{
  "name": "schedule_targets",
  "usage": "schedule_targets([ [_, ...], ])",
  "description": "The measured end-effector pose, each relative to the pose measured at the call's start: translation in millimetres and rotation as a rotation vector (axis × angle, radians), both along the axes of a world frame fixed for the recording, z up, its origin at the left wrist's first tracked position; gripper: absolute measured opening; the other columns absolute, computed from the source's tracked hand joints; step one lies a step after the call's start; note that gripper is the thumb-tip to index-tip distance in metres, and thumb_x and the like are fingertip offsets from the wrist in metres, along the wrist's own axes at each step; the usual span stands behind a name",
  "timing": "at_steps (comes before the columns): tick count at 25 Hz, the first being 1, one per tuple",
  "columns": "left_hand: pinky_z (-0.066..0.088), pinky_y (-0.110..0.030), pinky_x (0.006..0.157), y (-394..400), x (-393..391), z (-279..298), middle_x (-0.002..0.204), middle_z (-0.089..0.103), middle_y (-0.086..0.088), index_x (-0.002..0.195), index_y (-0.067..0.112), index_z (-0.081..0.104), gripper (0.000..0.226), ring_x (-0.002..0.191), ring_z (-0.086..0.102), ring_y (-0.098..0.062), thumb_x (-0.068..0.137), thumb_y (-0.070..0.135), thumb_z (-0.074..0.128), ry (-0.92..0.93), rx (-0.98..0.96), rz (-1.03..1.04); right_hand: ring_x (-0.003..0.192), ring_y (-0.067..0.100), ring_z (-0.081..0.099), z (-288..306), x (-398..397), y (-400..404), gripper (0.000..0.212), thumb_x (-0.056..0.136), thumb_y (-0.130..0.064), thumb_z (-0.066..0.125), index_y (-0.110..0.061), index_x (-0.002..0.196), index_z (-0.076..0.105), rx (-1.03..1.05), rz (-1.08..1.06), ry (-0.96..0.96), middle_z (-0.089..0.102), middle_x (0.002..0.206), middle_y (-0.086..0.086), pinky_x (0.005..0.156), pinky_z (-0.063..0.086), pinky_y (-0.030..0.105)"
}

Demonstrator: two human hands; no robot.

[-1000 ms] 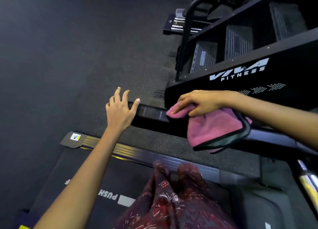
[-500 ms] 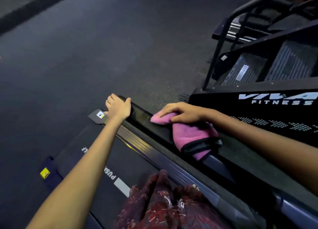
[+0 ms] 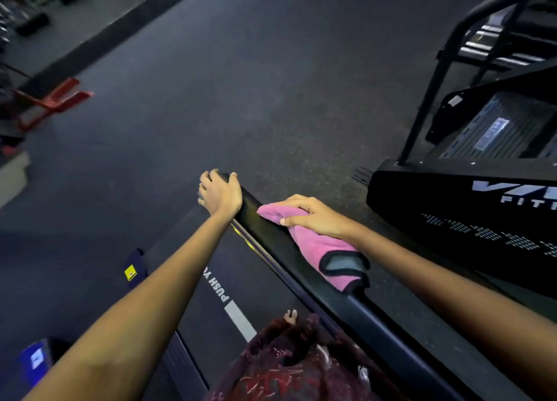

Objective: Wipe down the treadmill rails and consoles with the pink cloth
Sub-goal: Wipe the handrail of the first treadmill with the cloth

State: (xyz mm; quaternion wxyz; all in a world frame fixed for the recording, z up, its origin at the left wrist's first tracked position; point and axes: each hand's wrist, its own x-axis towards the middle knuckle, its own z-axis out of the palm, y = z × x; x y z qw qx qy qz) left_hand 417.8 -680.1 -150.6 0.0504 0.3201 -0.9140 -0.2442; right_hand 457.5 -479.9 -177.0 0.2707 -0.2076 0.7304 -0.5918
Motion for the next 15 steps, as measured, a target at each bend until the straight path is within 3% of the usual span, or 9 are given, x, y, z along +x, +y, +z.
schedule_targets([
  [2,0.016,-0.046,0.113,2.3,1.7,1.8,0.151,0.026,-0.007,0.139,0.009,0.035,0.052,0.139,0.023,-0.028,0.095,0.034,0.043,0.009,-0.014,0.011,0.112,0.018,0.053,-3.5,-15.2,-15.9,0.037,0.087,-0.019,0.063,-0.036,0.12,0.059,0.017,-0.026,-0.003,0.058,0.113,0.007,0.106,0.034,0.03],
  [7,0.009,-0.038,0.117,16.5,23.5,-8.7,0.156,0.014,-0.003,0.147,0.009,0.019,0.056,0.144,0.009,-0.023,0.098,0.024,0.04,0.121,0.054,-0.023,0.105,0.004,0.052,-22.3,-7.6,-2.0,0.037,0.088,-0.008,0.061,-0.007,0.124,0.057,-0.111,-0.003,-0.003,0.056,0.114,0.003,0.091,0.033,0.003],
  [11,0.009,-0.036,0.118,13.2,18.3,-12.1,0.156,0.015,-0.003,0.147,0.01,0.019,0.053,0.145,0.009,-0.021,0.099,0.022,0.037,0.164,0.086,-0.02,0.103,0.009,0.052,-32.9,-29.4,-15.4,0.036,0.086,-0.008,0.064,-0.002,0.121,0.06,-0.098,-0.003,-0.047,0.059,0.113,0.007,0.088,0.035,0.007],
  [15,0.011,-0.039,0.118,14.8,19.0,-9.9,0.157,0.014,-0.002,0.148,0.011,0.017,0.053,0.145,0.01,-0.02,0.099,0.022,0.036,0.147,0.07,-0.027,0.11,0.008,0.052,-32.8,-38.2,-31.3,0.037,0.085,-0.005,0.065,0.001,0.121,0.059,-0.21,-0.032,0.012,0.058,0.122,0.008,0.097,0.035,0.011],
])
